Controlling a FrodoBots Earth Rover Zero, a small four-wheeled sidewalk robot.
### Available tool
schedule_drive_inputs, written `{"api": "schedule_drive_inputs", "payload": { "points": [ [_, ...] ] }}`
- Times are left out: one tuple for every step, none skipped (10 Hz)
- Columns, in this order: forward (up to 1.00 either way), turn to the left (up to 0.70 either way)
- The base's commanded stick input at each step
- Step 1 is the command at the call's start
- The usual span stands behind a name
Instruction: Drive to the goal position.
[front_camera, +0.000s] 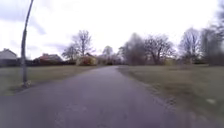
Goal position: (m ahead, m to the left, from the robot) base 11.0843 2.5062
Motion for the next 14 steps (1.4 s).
{"api": "schedule_drive_inputs", "payload": {
  "points": [
    [1.00,0.00],
    [1.00,0.00],
    [1.00,0.00],
    [1.00,0.00],
    [1.00,0.00],
    [1.00,0.00],
    [1.00,0.00],
    [1.00,0.00],
    [1.00,0.00],
    [1.00,0.00],
    [1.00,0.00],
    [1.00,0.00],
    [1.00,0.00],
    [1.00,0.00]
  ]
}}
